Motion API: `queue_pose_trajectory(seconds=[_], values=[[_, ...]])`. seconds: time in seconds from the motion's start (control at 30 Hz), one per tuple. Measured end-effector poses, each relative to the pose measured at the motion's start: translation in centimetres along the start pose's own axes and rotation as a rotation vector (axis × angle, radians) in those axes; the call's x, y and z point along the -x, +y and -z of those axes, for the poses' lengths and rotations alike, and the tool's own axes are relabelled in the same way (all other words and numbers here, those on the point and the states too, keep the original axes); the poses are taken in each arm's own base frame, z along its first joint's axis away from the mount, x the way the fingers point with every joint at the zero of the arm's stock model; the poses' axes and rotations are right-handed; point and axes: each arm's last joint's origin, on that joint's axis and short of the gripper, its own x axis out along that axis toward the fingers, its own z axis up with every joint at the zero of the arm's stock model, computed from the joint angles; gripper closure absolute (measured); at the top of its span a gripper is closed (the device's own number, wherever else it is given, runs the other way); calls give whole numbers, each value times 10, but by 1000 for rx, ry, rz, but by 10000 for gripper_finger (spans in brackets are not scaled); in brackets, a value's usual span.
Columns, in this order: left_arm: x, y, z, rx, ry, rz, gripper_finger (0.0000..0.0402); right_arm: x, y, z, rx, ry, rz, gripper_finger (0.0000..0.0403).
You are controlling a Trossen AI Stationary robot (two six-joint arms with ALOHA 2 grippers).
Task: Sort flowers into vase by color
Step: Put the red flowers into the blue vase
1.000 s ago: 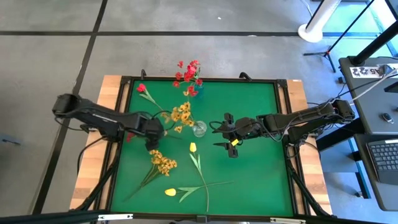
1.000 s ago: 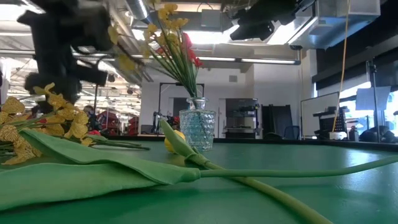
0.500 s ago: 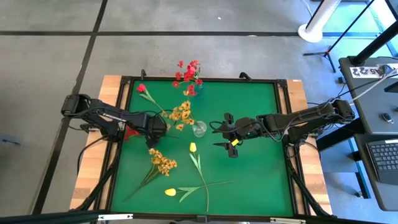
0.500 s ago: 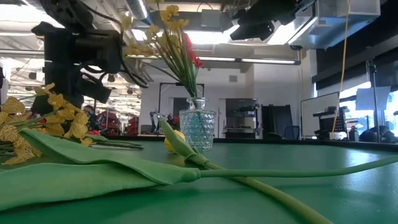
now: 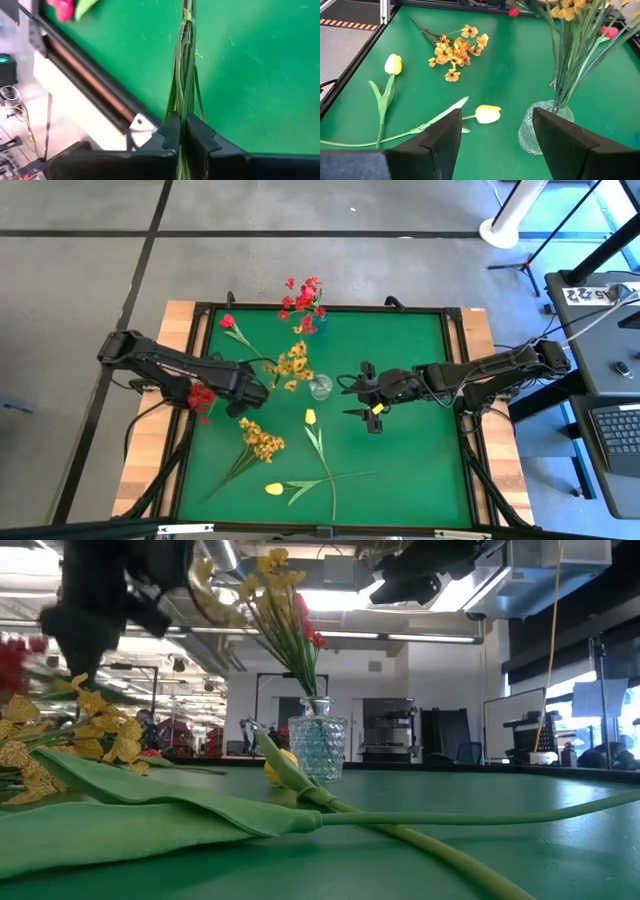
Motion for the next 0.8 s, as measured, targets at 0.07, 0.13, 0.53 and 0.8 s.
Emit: queue_pose_trajectory(seconds=[0.07,0.13,0.53,0.8], values=[[17,1,2,-3,-4,17,397,0,0,-1,-1,-6,0,162],[33,0,4,-2,-25,73,397,0,0,-1,-1,-14,1,162],[104,-7,35,-13,-102,391,398,20,21,-44,106,-162,-83,162],[115,-18,61,-48,-59,454,399,42,50,-74,231,-309,-134,162]])
